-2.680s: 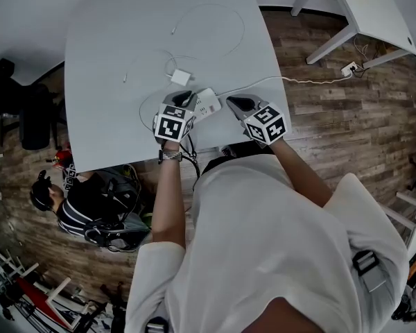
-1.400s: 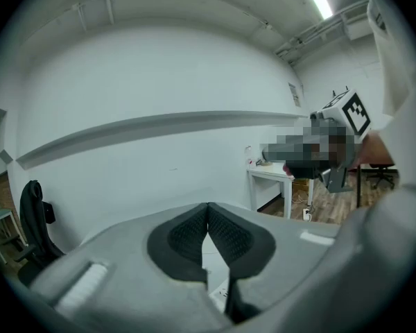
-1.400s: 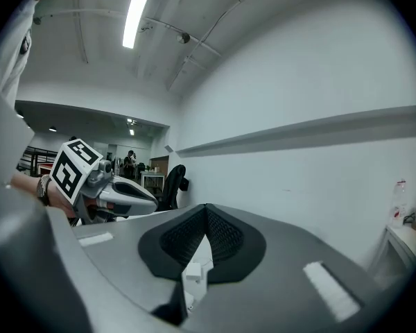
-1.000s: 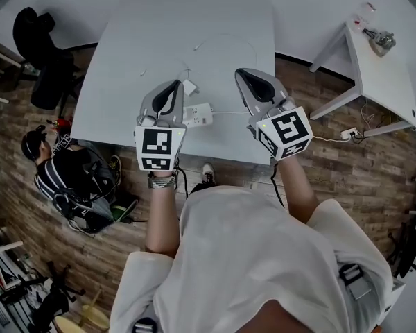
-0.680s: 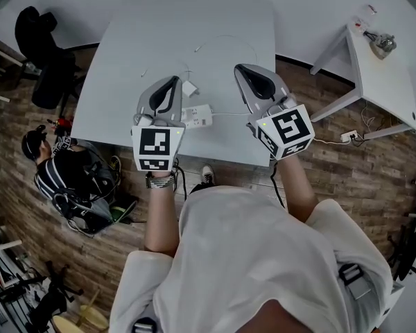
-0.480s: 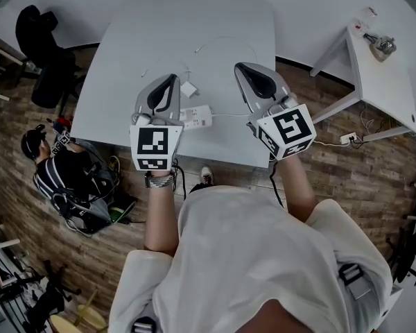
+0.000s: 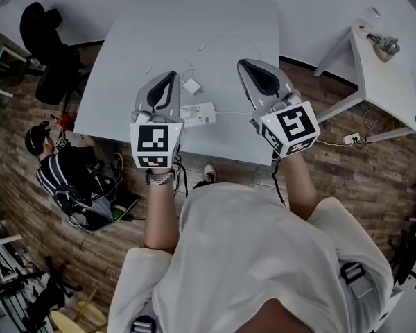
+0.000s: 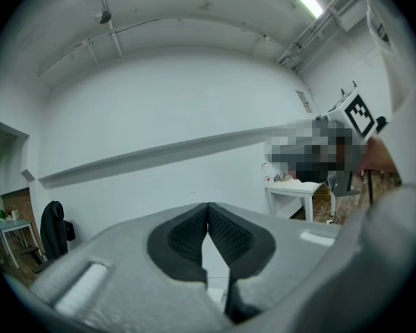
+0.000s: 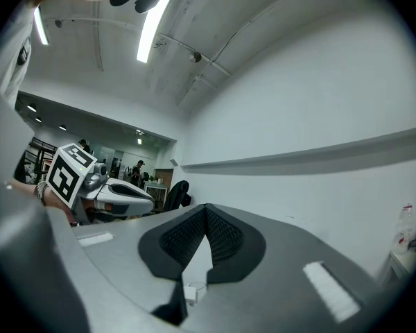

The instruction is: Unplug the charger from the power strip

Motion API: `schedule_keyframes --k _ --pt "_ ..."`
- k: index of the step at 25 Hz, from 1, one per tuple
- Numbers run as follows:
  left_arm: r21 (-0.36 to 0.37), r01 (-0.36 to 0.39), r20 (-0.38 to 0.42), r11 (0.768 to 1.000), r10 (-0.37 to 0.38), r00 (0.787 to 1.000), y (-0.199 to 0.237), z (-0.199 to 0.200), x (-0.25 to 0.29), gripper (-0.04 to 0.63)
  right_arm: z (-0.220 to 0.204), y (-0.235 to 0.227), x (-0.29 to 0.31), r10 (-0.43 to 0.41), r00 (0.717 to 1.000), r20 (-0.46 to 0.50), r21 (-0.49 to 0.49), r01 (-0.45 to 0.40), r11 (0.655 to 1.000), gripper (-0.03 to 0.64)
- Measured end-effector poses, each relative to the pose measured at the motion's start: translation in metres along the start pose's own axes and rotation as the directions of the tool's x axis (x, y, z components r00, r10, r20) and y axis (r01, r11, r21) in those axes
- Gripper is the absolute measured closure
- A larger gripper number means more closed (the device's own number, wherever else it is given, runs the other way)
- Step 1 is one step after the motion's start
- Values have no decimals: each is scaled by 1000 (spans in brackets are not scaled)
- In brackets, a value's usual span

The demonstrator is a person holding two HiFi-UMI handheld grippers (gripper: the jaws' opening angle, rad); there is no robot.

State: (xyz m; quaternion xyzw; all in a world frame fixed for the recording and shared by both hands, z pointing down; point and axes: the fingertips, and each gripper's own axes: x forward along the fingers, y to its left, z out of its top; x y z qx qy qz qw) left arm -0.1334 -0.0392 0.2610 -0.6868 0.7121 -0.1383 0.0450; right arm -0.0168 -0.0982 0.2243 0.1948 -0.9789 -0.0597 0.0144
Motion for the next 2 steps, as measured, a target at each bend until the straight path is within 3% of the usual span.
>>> schedule_keyframes --k 2 --pt "0 3 0 1000 -3 1000 -2 1 -3 591 0 1 -2 2 1000 -2 0 -2 1000 615"
